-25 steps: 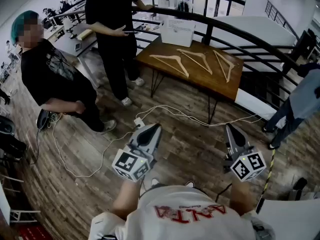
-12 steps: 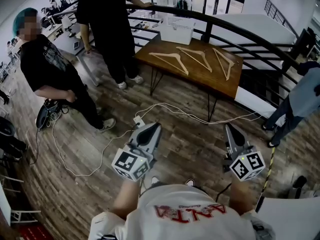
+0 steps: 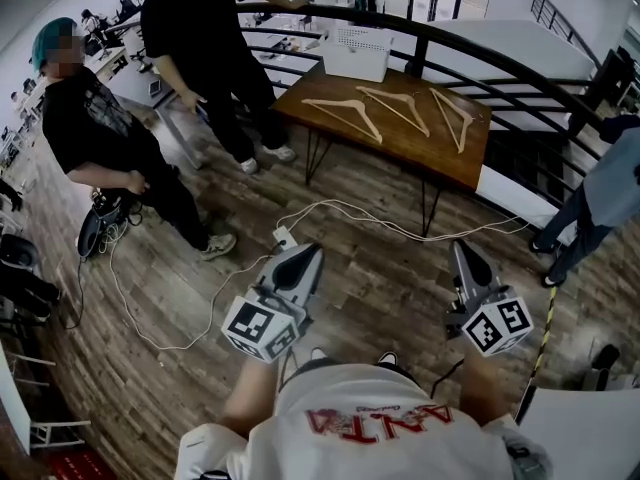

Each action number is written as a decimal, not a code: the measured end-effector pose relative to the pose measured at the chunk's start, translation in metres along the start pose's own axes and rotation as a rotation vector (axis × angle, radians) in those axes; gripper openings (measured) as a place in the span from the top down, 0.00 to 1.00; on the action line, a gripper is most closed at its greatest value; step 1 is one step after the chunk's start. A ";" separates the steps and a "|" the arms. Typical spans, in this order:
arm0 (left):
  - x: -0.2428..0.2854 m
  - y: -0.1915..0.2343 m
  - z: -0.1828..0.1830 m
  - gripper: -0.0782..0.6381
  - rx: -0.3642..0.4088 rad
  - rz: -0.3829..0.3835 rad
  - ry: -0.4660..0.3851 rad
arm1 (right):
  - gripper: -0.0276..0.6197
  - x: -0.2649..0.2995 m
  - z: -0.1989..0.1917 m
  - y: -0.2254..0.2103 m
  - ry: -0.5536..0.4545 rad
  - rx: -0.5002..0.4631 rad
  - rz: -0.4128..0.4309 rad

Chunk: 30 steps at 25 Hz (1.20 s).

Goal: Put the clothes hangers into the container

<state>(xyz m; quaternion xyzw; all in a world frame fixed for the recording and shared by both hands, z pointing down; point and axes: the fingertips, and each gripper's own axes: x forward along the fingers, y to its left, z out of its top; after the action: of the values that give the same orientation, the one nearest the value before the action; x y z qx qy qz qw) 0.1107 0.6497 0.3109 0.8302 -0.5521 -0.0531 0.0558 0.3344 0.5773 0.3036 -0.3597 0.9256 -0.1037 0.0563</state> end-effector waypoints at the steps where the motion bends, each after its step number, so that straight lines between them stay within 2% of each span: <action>1: -0.002 0.002 0.001 0.87 0.001 0.002 0.007 | 0.95 0.002 -0.002 0.002 0.002 0.005 0.001; 10: -0.029 0.043 0.002 0.87 -0.011 -0.014 -0.005 | 0.95 0.034 -0.025 0.036 0.016 0.019 -0.005; 17: -0.052 0.092 -0.010 0.87 -0.024 0.000 -0.003 | 0.95 0.066 -0.051 0.073 0.058 -0.031 -0.012; 23: -0.040 0.112 -0.019 0.87 -0.050 -0.006 -0.011 | 0.95 0.086 -0.049 0.063 0.087 -0.045 -0.045; 30: -0.009 0.153 -0.016 0.87 -0.045 0.028 0.006 | 0.95 0.146 -0.057 0.039 0.106 -0.034 -0.023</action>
<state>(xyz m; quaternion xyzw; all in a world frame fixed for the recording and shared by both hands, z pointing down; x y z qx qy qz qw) -0.0298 0.6003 0.3504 0.8211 -0.5621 -0.0621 0.0772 0.1916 0.5153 0.3451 -0.3654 0.9246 -0.1074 -0.0003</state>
